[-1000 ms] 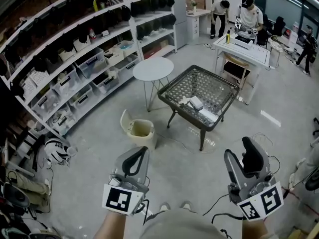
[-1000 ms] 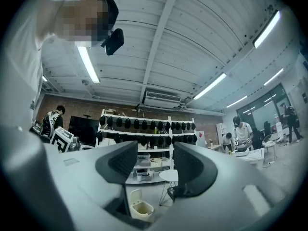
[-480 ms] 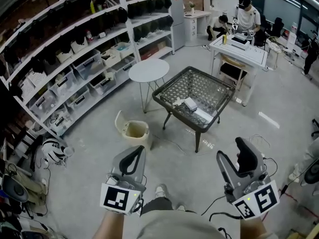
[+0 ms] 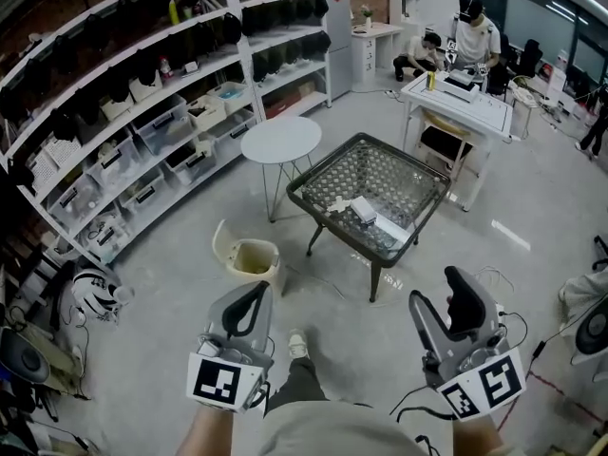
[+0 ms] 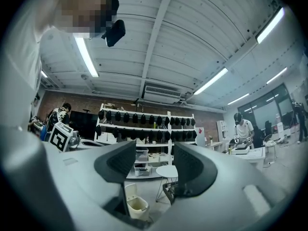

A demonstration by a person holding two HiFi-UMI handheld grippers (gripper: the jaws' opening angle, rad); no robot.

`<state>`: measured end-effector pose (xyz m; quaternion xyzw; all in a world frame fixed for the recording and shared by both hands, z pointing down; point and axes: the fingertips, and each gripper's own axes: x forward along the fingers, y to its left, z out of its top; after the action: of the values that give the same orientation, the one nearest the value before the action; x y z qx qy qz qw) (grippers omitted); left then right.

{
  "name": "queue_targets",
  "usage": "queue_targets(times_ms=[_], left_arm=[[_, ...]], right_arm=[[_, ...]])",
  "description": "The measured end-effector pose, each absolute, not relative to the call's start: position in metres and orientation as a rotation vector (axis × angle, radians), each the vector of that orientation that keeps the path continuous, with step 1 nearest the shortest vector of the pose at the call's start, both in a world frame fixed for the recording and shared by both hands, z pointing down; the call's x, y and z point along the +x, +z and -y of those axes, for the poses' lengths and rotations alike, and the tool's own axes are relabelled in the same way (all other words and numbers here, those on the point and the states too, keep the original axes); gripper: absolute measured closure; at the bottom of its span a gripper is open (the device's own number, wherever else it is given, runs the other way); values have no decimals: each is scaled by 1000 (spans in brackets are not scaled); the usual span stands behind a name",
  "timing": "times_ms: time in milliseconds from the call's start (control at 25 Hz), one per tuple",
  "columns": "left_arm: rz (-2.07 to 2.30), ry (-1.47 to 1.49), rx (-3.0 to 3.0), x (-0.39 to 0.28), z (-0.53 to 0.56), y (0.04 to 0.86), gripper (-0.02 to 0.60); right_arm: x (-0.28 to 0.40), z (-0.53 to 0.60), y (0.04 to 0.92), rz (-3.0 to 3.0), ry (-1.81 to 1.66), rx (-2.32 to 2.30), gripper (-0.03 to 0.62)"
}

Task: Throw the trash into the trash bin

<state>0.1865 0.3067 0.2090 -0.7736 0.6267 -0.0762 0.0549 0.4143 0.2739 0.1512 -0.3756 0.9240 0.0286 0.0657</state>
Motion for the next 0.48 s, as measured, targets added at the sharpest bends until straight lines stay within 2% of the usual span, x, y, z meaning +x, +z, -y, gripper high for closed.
queue_targets(times_ms=[480], left_arm=[[-1896, -231, -2406, 116, -197, 222, 580]], right_arm=[[330, -163, 174, -2837, 32, -1156, 341]])
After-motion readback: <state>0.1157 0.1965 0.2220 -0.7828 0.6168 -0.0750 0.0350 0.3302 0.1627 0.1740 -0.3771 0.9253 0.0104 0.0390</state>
